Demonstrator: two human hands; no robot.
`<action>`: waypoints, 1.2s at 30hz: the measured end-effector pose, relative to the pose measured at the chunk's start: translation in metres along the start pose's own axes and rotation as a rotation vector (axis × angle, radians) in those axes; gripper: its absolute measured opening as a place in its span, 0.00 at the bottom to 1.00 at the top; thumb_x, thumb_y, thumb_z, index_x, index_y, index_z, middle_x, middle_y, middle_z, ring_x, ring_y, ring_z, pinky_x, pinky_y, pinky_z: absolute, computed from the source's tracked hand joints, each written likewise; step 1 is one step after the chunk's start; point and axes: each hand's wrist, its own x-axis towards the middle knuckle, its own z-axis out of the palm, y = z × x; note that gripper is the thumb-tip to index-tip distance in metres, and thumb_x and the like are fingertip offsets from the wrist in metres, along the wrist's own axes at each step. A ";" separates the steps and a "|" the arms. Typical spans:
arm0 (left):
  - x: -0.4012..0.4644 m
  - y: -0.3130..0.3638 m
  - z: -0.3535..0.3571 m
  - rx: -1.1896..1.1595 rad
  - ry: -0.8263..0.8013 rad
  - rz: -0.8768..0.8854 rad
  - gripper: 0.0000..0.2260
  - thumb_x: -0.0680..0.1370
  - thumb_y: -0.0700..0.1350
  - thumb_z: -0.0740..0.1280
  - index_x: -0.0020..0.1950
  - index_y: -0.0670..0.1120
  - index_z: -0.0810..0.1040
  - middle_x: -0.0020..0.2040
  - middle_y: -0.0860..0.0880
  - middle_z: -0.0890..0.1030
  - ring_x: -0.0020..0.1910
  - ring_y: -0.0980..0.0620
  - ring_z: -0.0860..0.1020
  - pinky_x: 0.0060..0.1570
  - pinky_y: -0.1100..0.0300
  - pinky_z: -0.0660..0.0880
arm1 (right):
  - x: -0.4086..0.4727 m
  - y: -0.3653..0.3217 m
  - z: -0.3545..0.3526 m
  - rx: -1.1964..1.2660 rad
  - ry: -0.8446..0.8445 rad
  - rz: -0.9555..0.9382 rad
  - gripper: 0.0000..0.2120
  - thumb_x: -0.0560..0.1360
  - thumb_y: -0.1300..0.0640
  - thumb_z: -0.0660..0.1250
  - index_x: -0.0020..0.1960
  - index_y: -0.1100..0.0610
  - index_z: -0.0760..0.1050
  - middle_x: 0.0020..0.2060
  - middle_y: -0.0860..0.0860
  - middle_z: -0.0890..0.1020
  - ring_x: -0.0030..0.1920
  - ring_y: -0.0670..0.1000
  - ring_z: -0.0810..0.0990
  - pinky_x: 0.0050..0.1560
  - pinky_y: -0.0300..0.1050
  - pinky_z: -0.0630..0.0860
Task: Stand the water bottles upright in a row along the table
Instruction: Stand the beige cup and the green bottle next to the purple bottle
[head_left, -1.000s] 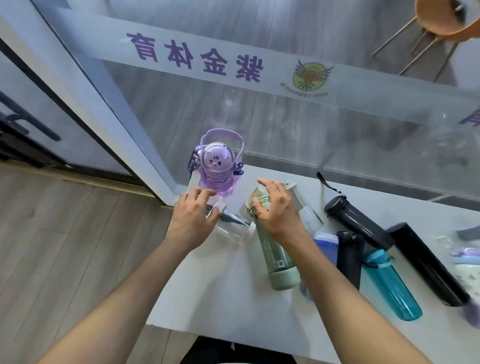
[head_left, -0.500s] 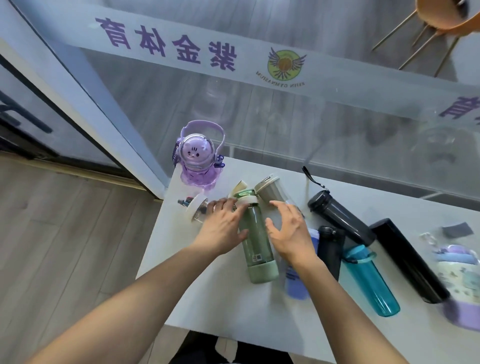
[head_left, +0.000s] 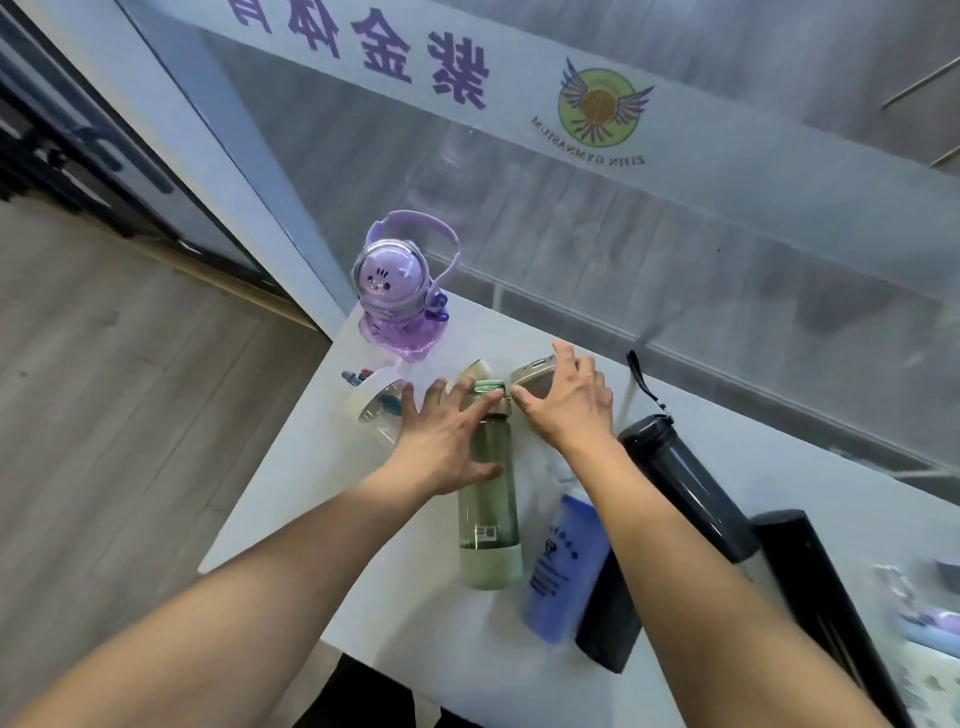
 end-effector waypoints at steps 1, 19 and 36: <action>-0.004 -0.001 0.001 0.011 0.007 -0.014 0.43 0.66 0.72 0.65 0.76 0.64 0.51 0.78 0.51 0.55 0.76 0.42 0.53 0.70 0.32 0.45 | 0.005 -0.001 0.002 -0.015 -0.027 0.009 0.39 0.72 0.36 0.68 0.75 0.51 0.59 0.65 0.57 0.70 0.66 0.60 0.70 0.65 0.55 0.66; -0.060 -0.034 0.019 -0.092 0.046 -0.125 0.44 0.65 0.75 0.62 0.76 0.63 0.51 0.76 0.51 0.62 0.76 0.42 0.55 0.68 0.28 0.39 | 0.002 -0.037 -0.022 0.293 0.115 -0.068 0.47 0.63 0.44 0.75 0.76 0.50 0.58 0.62 0.57 0.72 0.62 0.60 0.75 0.65 0.53 0.72; -0.062 -0.037 0.022 -0.139 0.076 -0.112 0.43 0.65 0.74 0.64 0.75 0.60 0.55 0.76 0.50 0.61 0.77 0.42 0.55 0.69 0.30 0.35 | -0.001 -0.056 -0.008 0.252 0.210 -0.218 0.45 0.65 0.51 0.78 0.77 0.51 0.61 0.63 0.54 0.68 0.62 0.57 0.71 0.64 0.51 0.73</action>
